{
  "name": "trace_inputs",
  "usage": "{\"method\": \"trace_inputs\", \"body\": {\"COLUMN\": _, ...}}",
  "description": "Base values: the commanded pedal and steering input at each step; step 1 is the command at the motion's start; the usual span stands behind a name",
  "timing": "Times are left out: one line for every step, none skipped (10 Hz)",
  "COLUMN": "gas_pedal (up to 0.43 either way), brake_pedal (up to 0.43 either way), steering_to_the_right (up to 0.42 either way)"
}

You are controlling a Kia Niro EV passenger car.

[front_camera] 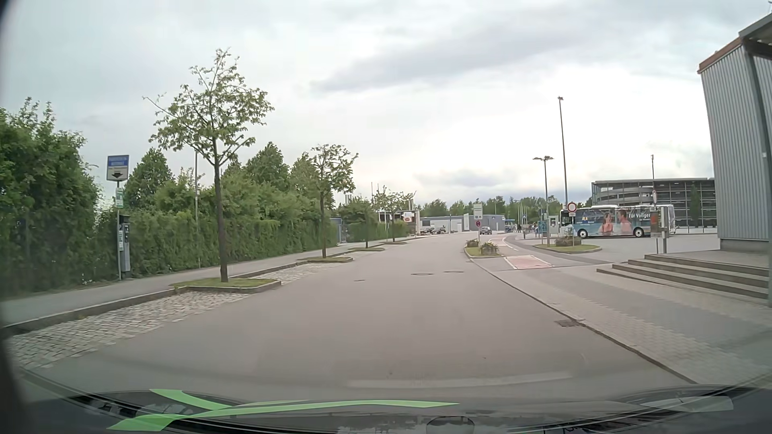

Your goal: Follow the waypoints while adhering to traffic rules and regulations

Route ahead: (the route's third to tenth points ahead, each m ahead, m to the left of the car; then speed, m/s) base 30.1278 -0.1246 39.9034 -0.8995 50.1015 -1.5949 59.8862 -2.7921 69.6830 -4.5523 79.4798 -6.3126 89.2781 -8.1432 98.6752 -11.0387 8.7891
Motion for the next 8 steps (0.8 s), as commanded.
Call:
{"method": "trace_inputs", "body": {"gas_pedal": 0.000, "brake_pedal": 0.000, "steering_to_the_right": -0.002}}
{"method": "trace_inputs", "body": {"gas_pedal": 0.000, "brake_pedal": 0.000, "steering_to_the_right": -0.002}}
{"method": "trace_inputs", "body": {"gas_pedal": 0.000, "brake_pedal": 0.000, "steering_to_the_right": -0.002}}
{"method": "trace_inputs", "body": {"gas_pedal": 0.000, "brake_pedal": 0.000, "steering_to_the_right": -0.002}}
{"method": "trace_inputs", "body": {"gas_pedal": 0.000, "brake_pedal": 0.000, "steering_to_the_right": -0.002}}
{"method": "trace_inputs", "body": {"gas_pedal": 0.000, "brake_pedal": 0.000, "steering_to_the_right": -0.002}}
{"method": "trace_inputs", "body": {"gas_pedal": 0.000, "brake_pedal": 0.000, "steering_to_the_right": -0.002}}
{"method": "trace_inputs", "body": {"gas_pedal": 0.000, "brake_pedal": 0.000, "steering_to_the_right": -0.002}}
